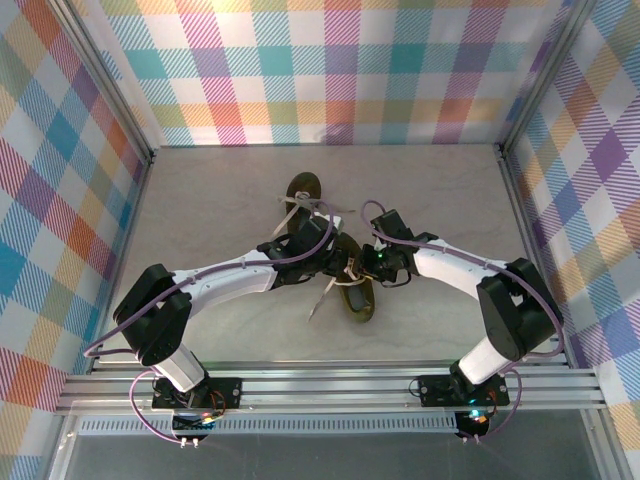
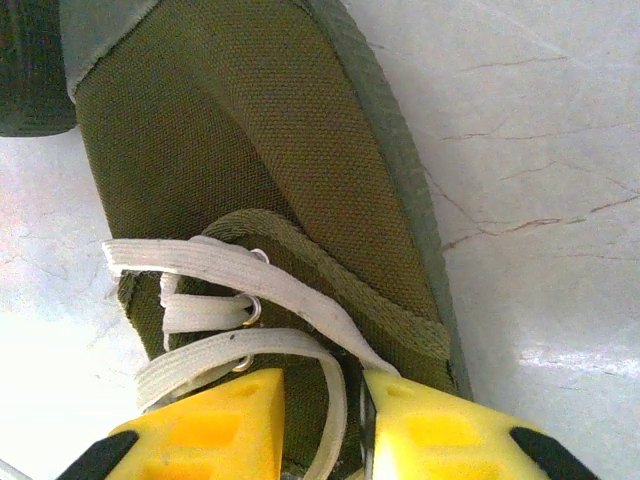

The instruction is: Tie the shoes

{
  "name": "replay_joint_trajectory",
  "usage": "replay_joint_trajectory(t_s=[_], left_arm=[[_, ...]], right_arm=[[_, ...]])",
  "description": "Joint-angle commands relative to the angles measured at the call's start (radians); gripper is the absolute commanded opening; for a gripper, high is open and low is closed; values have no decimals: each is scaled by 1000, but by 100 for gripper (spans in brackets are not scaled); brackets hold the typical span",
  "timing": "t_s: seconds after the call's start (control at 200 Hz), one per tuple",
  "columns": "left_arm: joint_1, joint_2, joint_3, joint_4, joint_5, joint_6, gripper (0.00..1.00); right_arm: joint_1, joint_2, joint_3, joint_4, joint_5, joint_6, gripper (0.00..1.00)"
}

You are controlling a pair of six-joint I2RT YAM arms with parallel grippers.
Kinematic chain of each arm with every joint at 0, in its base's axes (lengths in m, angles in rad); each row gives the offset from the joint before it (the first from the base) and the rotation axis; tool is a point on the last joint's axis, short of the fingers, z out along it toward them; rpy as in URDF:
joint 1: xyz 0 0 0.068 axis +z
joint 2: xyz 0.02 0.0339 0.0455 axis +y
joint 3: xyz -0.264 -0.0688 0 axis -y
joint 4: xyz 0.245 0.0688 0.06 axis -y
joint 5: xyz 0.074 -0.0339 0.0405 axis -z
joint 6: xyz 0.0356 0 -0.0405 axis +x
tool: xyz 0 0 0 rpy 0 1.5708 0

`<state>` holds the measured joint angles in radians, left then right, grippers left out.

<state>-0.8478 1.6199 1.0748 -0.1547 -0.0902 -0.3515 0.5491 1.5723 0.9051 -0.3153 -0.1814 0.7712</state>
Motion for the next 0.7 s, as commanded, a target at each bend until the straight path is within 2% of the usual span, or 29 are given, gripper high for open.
replay_joint_trajectory(t_s=[0.0,0.15,0.295,0.495,0.695], left_arm=[[9,-29,-15,-2,-7,-7,37],[6,-29,-15,-2,-10,-7,37],[8,-36,-19,-5,-16,-8,37],[18,-74,-45,-3,-58,-17,37],[67,-105,-102,45,9,-64,39]], right_arm=[[0,15,17,25,-42,3,25],[0,35,12,55,-77,14,22],[0,42,15,37,-46,16,16],[0,-65,0,34,18,-23,8],[1,-135,16,29,27,-142,1]])
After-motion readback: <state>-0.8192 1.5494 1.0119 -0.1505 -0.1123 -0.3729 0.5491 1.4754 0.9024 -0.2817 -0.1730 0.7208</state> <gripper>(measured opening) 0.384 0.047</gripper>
